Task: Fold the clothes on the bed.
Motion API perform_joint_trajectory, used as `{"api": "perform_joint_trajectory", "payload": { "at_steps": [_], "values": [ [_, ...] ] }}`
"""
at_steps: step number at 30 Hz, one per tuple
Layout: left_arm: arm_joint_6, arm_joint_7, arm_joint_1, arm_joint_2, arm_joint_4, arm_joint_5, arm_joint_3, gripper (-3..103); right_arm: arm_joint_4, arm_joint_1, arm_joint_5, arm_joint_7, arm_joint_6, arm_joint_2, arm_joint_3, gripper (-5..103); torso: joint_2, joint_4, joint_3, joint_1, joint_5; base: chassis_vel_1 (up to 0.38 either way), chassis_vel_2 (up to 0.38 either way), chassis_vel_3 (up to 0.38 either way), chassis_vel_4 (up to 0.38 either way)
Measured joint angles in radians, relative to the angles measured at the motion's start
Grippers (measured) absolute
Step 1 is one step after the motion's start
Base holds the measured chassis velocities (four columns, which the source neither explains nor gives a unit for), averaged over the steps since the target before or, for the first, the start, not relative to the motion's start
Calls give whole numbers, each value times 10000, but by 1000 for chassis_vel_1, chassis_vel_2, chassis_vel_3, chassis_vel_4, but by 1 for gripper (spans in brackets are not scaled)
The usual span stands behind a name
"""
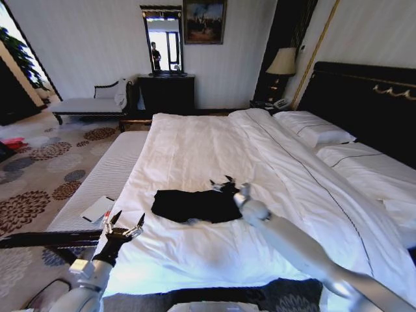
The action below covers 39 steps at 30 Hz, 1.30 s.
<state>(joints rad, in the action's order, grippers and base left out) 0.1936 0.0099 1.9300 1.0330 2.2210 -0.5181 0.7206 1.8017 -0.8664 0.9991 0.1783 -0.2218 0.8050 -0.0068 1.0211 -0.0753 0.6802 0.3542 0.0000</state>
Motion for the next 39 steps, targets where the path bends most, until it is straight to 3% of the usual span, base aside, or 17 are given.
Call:
{"api": "perform_joint_trajectory", "payload": {
  "at_steps": [3,4,8,13,24,39],
  "values": [
    [378,160,317,87,-6,364,-32,100,898,-1731,1615,-481,-983,-602,1959,100,1,-3,-2,-1,4,0,0,0,0],
    [378,160,317,87,-6,364,-32,100,898,-1731,1615,-481,-983,-602,1959,100,1,-3,-2,-1,4,0,0,0,0],
    [824,227,711,291,5,877,-160,100,1066,-3435,3015,-977,-1899,-851,4008,100,2,-1,0,0,2,0,0,0,0],
    [1059,232,930,444,36,1156,-255,100,783,-4090,3686,-1280,-2607,-917,4851,100,2,-3,-1,-1,1,0,0,0,0],
    [1100,237,1116,514,180,1230,-243,100,80,-3240,3851,-1143,-3147,-504,4249,100,1,1,1,1,0,0,0,0,0],
    [1070,236,1104,510,184,1215,-234,100,-1700,-1895,3680,-1617,-3884,-65,3210,100,0,-1,1,1,-1,0,0,0,0]
  ]
}}
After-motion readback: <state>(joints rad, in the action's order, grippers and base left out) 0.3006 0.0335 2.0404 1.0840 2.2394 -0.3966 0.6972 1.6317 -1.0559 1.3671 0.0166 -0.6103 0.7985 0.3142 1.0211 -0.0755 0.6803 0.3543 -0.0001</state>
